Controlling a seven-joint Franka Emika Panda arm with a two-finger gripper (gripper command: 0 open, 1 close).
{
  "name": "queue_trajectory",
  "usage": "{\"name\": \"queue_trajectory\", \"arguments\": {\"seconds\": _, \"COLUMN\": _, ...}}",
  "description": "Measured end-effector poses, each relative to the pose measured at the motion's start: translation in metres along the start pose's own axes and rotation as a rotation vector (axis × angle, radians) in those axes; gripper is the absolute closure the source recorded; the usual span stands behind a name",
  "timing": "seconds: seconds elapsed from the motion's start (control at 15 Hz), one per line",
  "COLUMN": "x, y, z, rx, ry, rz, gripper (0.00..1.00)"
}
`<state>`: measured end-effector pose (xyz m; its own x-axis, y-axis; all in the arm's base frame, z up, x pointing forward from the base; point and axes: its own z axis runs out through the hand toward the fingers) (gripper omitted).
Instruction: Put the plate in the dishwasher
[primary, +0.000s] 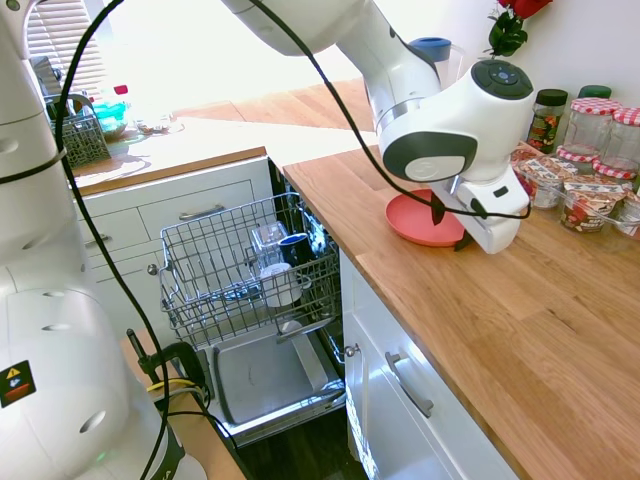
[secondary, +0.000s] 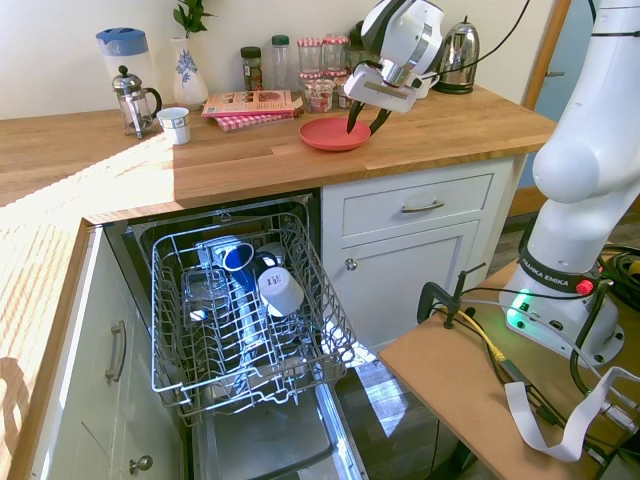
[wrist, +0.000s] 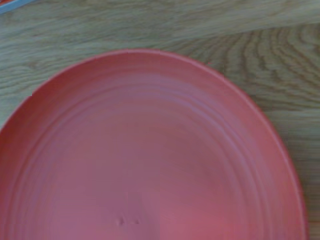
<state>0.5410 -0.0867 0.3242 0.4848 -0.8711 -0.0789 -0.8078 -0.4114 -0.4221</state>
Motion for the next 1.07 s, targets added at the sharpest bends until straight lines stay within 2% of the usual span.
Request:
{"name": "queue_trajectory", "arguments": {"seconds": 0.47, "x": 0.003, "y": 0.004, "z": 0.004, "rx": 0.005, "ry": -0.008, "rz": 0.002, "gripper": 1.0}}
{"name": "queue_trajectory", "arguments": {"seconds": 0.73, "x": 0.002, "y": -0.002, "z": 0.005, "rx": 0.033, "ry": -0.016, "rz": -0.013, "gripper": 1.0}}
{"name": "queue_trajectory", "arguments": {"seconds": 1.07, "x": -0.019, "y": -0.031, "z": -0.006, "rx": 0.045, "ry": 0.011, "rz": -0.111, "gripper": 1.0}}
